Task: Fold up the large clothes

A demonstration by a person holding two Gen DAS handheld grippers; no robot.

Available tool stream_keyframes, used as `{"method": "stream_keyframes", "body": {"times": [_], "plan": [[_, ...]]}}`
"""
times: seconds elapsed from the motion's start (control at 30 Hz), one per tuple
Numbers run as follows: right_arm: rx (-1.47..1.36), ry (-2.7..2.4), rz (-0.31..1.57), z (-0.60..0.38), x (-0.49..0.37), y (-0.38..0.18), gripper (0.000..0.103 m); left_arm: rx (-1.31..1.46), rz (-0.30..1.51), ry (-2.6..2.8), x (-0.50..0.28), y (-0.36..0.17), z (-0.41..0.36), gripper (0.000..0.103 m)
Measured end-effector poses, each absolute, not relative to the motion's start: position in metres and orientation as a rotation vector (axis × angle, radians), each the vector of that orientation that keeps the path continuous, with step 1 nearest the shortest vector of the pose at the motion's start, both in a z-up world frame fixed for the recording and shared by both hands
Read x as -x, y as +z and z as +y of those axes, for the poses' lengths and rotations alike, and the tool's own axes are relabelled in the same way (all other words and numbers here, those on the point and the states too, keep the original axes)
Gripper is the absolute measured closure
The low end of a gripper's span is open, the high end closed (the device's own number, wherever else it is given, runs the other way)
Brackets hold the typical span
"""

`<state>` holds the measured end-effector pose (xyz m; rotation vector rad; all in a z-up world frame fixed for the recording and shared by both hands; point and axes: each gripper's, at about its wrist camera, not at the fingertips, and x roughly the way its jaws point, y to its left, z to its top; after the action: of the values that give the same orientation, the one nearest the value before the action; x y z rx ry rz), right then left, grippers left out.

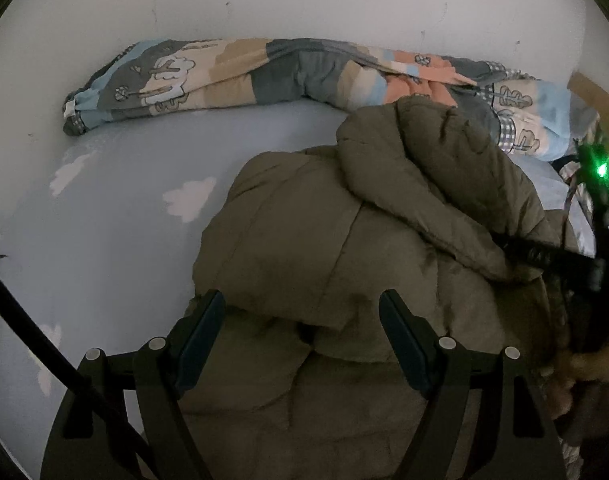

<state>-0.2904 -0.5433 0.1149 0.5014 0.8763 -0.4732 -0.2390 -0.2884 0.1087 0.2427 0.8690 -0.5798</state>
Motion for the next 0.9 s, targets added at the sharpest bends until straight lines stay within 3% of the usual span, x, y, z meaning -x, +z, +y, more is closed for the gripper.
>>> {"method": "stream_keyframes", "body": {"times": [0.13, 0.47, 0.73, 0.9], "plan": [[-0.482, -0.477, 0.924, -0.542, 0.288, 0.092, 0.056, -0.223, 0.869, -0.58, 0.236, 0.112, -0.283, 0.025], [-0.482, -0.56, 0.746, -0.566, 0.339, 0.155, 0.056, -0.202, 0.849, -0.575, 0.239, 0.12, -0.279, 0.025], [-0.538, -0.581, 0.901, -0.587, 0.351, 0.098, 0.056, -0.215, 0.846, -0.573, 0.24, 0.119, -0.282, 0.025], [-0.54, -0.586, 0.844, -0.583, 0.361, 0.116, 0.055, -0.216, 0.836, -0.578, 0.241, 0.121, -0.284, 0.025]]}}
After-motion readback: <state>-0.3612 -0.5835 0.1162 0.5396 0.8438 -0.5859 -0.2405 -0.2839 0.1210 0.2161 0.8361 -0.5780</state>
